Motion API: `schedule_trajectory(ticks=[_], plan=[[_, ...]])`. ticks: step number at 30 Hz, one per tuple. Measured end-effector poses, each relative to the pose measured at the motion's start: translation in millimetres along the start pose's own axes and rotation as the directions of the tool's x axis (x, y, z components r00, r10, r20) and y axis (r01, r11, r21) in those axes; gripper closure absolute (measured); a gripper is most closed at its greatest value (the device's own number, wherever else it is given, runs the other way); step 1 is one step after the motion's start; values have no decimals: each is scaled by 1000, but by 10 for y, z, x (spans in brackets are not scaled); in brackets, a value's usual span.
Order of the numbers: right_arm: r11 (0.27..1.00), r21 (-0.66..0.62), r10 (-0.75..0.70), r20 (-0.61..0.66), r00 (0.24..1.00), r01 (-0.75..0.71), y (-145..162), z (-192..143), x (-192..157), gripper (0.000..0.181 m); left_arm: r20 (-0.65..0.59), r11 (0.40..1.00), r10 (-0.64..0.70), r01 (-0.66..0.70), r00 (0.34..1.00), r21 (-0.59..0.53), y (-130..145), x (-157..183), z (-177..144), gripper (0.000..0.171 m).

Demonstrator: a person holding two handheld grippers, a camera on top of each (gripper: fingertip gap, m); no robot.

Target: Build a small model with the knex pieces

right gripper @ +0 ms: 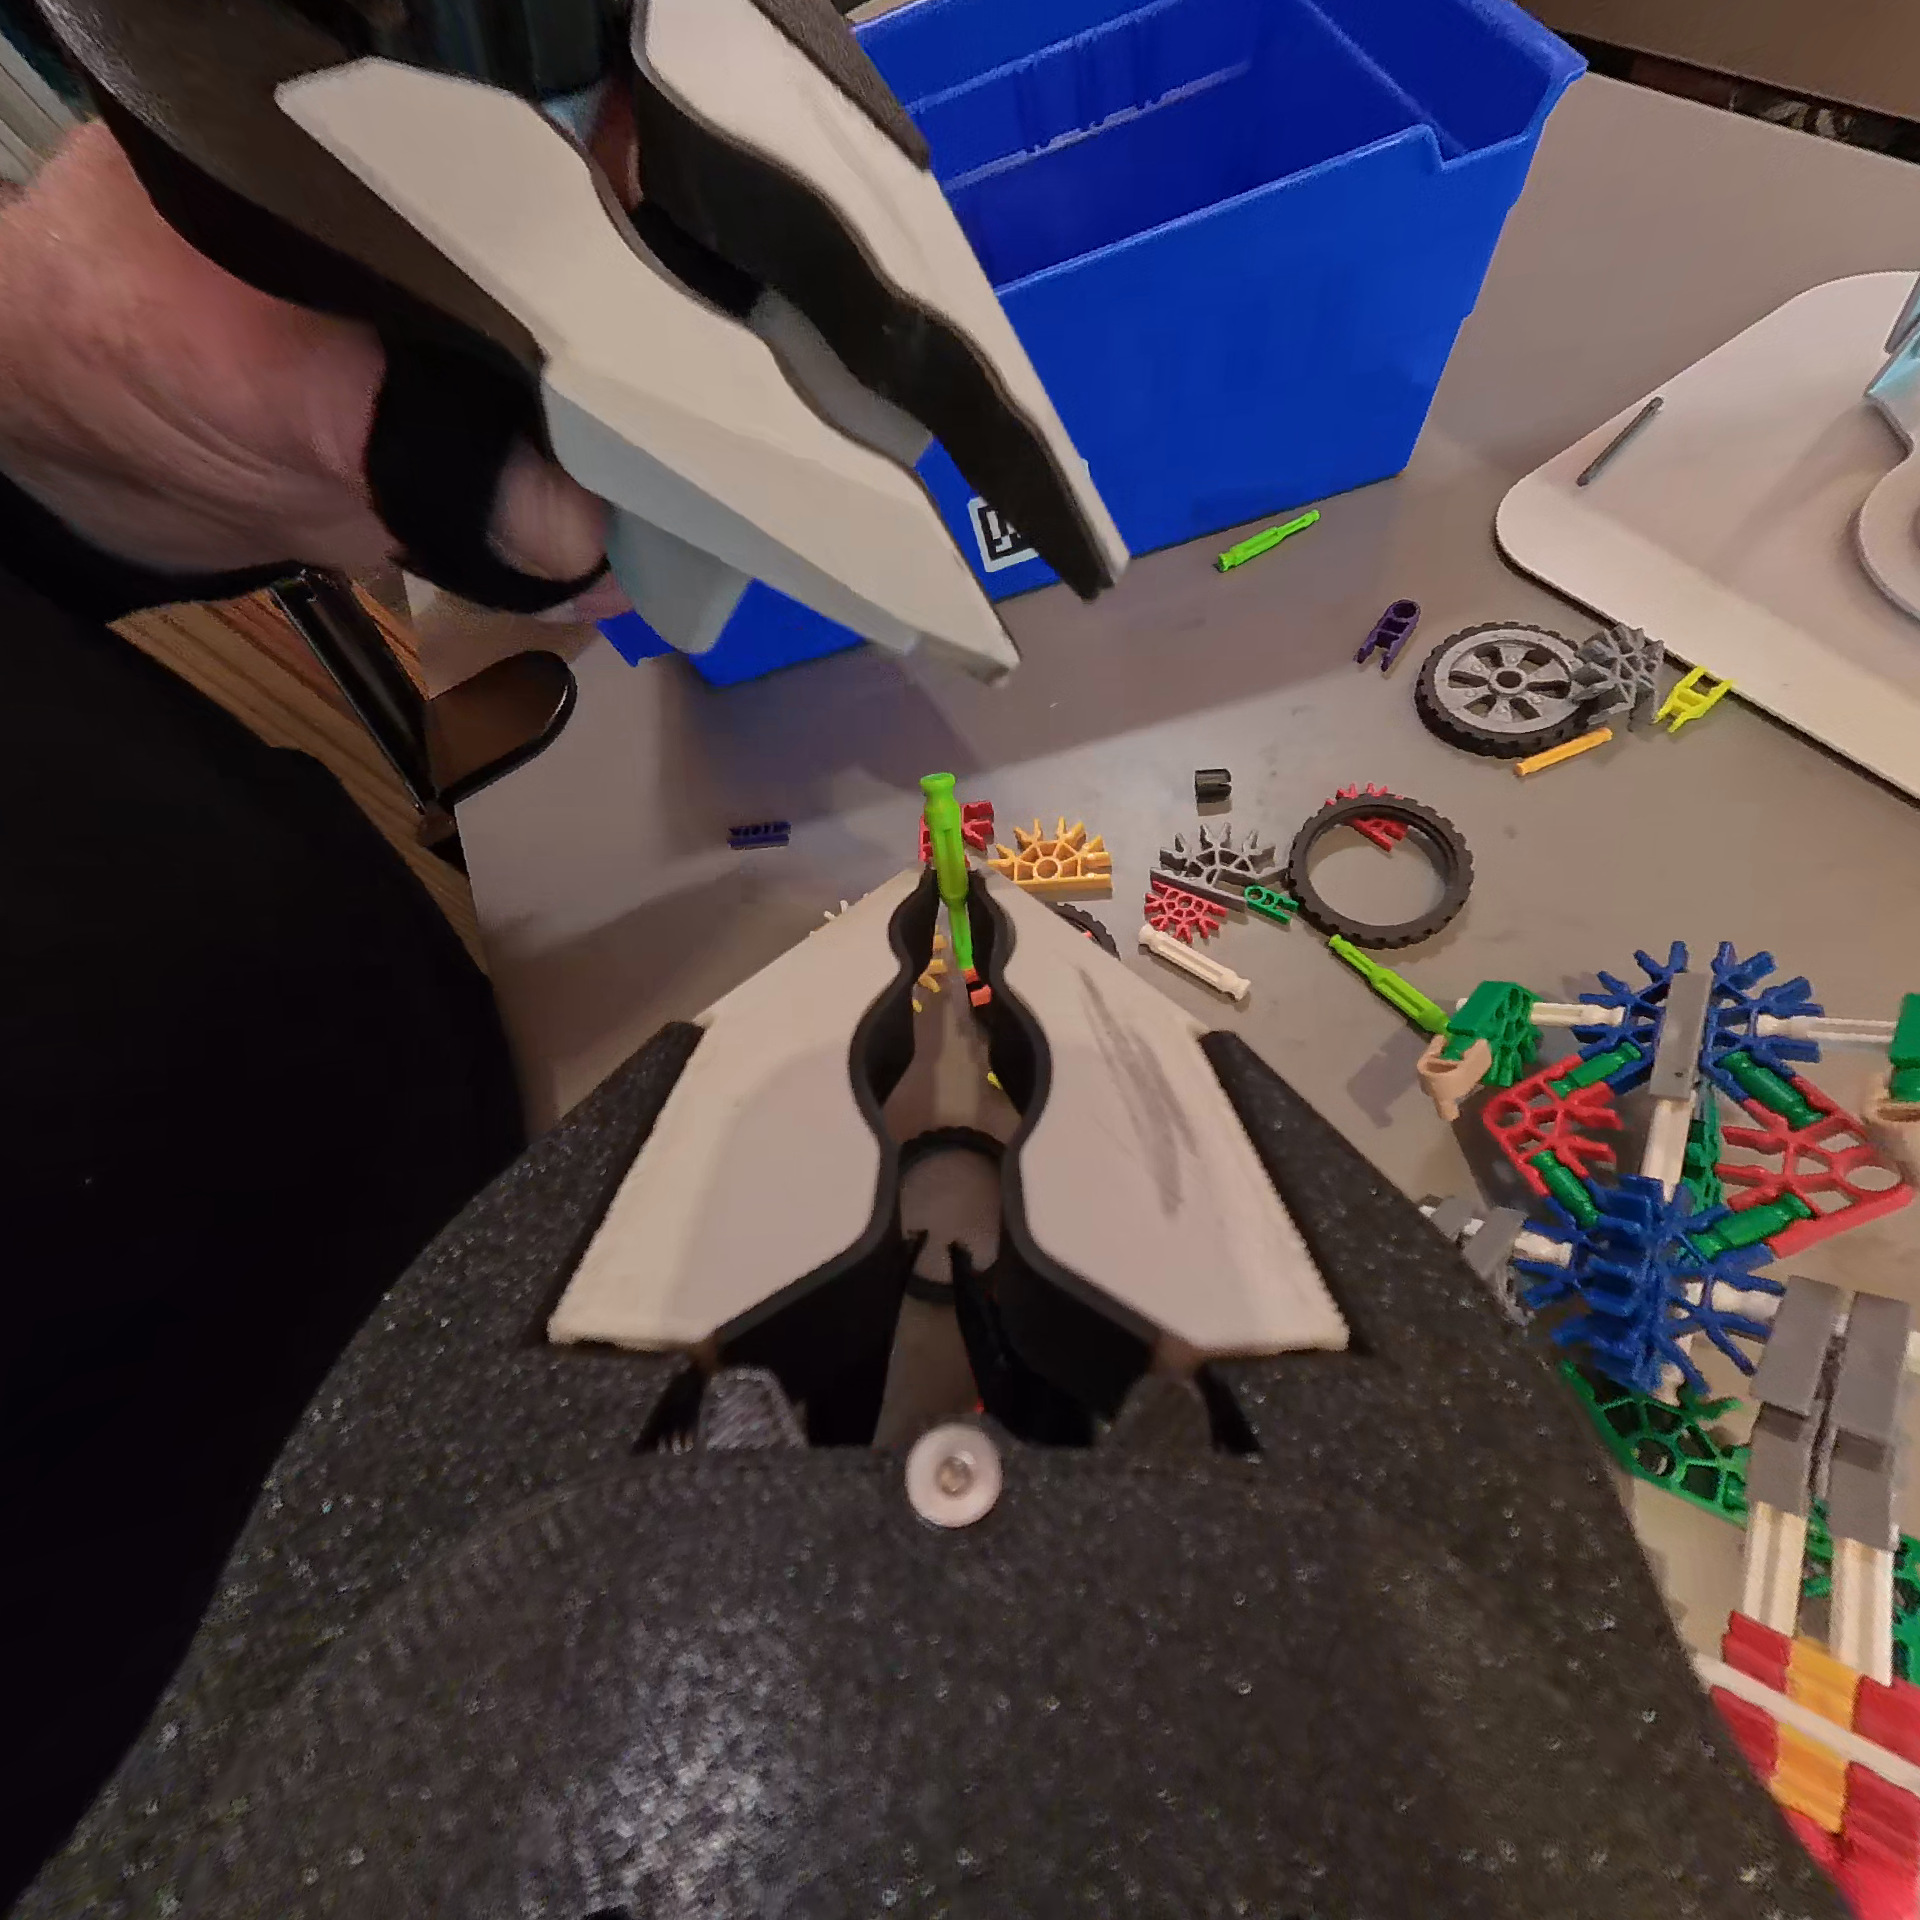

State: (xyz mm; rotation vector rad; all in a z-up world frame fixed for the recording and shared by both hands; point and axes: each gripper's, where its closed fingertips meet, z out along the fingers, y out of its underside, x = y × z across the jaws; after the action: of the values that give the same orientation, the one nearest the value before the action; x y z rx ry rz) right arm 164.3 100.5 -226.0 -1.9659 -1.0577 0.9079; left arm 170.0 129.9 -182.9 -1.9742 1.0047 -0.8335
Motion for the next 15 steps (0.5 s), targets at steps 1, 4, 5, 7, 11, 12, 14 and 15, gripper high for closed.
schedule_trajectory(ticks=[1,4,5,7,11,12,14,15], plan=[[1000,2,2,-2,1000,-2,2,-4,4,176,0,1000,-2,2,1000,10,-37,-1,-30,151],[1000,5,5,-4,1000,-5,13,-9,3,176,21,1000,3,-3,1000,28,-120,-54,-117,151],[1000,4,5,-5,1000,-5,18,-10,3,176,37,1000,10,-11,999,29,-134,-92,-145,151],[1000,6,6,-6,1000,-6,23,-16,5,176,81,999,29,-30,996,21,-137,-196,-204,150],[1000,7,10,-9,1000,-10,41,-33,11,176,174,999,46,-46,984,-1,-91,-467,-335,150],[1000,8,10,-10,1000,-10,45,-36,12,176,193,999,44,-44,980,-3,-79,-529,-370,150],[1000,9,12,-10,1000,-11,48,-42,14,176,223,999,35,-34,974,-9,-51,-634,-435,149],[1000,10,12,-11,1000,-12,49,-43,15,176,235,999,32,-29,971,-16,-32,-679,-462,149]])
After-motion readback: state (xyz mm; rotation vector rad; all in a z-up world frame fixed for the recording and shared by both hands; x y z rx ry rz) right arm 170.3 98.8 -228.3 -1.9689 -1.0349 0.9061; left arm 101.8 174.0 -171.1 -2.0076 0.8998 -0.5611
